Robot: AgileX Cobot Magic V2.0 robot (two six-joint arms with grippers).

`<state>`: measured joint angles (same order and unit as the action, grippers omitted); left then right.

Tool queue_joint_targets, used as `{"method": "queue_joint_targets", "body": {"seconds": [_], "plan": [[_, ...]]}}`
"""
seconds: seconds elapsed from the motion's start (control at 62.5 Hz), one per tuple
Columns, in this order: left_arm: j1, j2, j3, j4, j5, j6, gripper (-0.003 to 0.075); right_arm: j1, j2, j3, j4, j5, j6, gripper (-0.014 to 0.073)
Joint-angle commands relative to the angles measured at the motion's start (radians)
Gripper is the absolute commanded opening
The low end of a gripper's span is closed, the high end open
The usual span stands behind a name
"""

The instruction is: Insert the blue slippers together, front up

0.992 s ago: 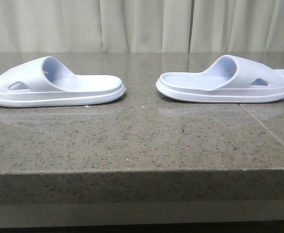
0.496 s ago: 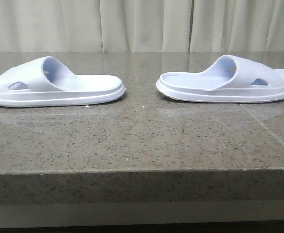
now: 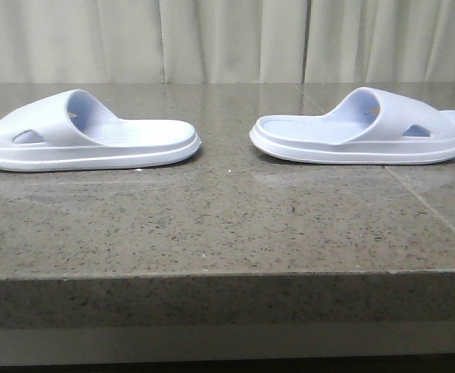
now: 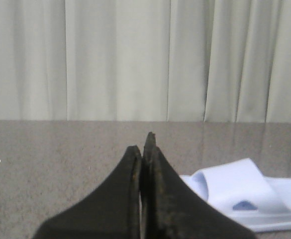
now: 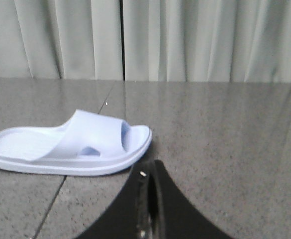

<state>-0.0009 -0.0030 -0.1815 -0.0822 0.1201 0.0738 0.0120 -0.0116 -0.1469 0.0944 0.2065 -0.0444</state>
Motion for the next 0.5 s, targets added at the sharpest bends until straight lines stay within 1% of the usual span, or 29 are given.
{"method": "queue_joint_targets", "body": {"seconds": [0.0,0.208,0.336,0.384,0.48], "plan": [[-0.004,0.039,-0.145,-0.010,0.021,-0.008,-0.0020,-0.002,0.014,-0.128,0.004,-0.015,-0.006,-0.0068],[-0.004,0.234,-0.400,-0.010,0.240,-0.008,-0.0020,-0.002,0.171,-0.355,0.004,0.116,-0.006,-0.0068],[-0.004,0.366,-0.502,-0.010,0.373,-0.008,-0.0020,-0.002,0.292,-0.458,0.004,0.194,-0.006,-0.0068],[-0.004,0.411,-0.523,-0.010,0.392,-0.008,-0.0020,-0.002,0.339,-0.482,0.004,0.229,-0.006,-0.0068],[-0.004,0.469,-0.528,-0.010,0.397,-0.008,-0.0020,-0.002,0.409,-0.487,0.004,0.254,-0.006,-0.0068]]}}
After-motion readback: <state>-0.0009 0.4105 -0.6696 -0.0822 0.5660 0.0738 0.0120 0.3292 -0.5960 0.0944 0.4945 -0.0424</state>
